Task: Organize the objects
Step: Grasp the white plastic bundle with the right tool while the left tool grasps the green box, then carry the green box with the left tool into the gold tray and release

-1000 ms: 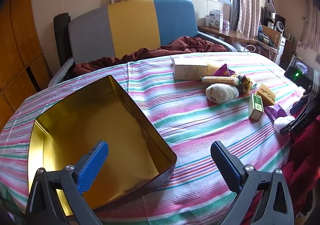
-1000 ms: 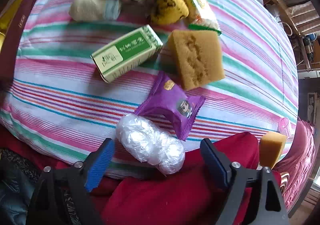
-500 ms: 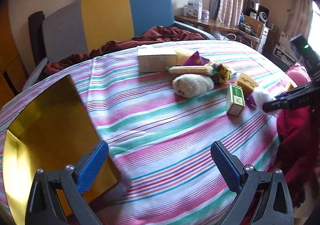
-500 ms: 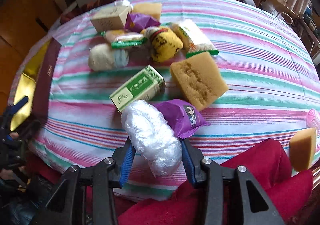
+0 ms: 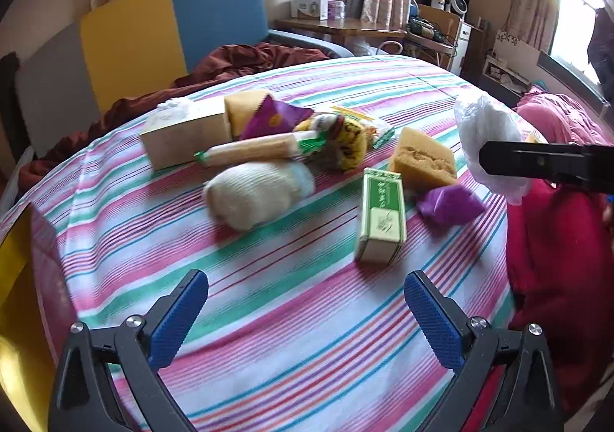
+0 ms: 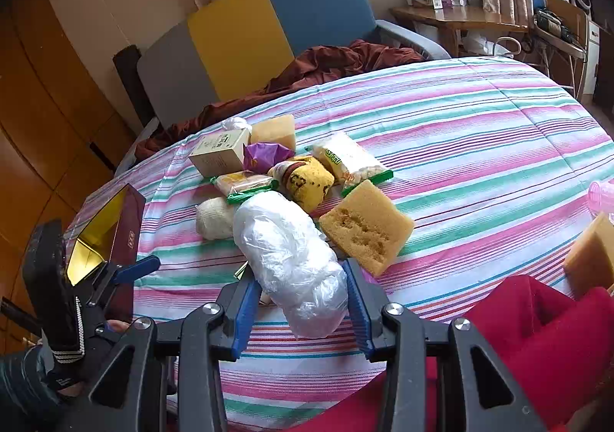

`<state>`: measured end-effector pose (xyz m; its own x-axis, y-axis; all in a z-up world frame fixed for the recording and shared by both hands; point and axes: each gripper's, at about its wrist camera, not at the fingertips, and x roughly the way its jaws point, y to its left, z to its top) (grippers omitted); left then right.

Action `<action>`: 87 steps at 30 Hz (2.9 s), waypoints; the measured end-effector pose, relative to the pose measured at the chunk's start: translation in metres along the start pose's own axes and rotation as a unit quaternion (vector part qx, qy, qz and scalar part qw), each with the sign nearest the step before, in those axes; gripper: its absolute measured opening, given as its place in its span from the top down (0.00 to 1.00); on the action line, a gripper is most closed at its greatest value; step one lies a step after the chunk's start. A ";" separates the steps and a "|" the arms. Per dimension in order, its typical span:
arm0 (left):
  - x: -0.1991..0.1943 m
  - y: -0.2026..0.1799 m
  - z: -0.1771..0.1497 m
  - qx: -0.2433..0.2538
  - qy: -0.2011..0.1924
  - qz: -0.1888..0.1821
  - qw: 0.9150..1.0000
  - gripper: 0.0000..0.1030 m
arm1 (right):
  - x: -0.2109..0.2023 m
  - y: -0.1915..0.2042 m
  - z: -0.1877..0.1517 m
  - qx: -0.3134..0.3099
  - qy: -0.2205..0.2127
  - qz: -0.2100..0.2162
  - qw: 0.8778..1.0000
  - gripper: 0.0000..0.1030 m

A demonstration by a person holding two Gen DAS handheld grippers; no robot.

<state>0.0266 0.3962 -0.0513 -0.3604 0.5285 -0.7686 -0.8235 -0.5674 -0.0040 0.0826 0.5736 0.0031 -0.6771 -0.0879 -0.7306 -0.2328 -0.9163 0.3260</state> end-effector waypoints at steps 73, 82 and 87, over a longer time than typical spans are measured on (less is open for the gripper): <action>-0.111 0.368 -0.115 -0.372 0.011 0.211 0.904 0.70 | 0.007 0.010 -0.002 -0.029 0.028 -0.165 0.986 0.59; -0.101 0.395 -0.113 -0.362 0.020 0.254 0.897 0.46 | 0.002 0.021 0.001 -0.034 0.021 -0.189 0.981 0.59; -0.129 0.385 -0.113 -0.344 -0.014 0.278 0.897 0.45 | 0.003 0.062 0.014 -0.060 0.010 -0.139 0.988 0.59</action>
<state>-0.1946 0.0376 -0.0261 -0.6504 0.0543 -0.7577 -0.0516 -0.9983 -0.0273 0.0564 0.5215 0.0292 -0.5849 0.1677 -0.7935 -0.3224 -0.9458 0.0378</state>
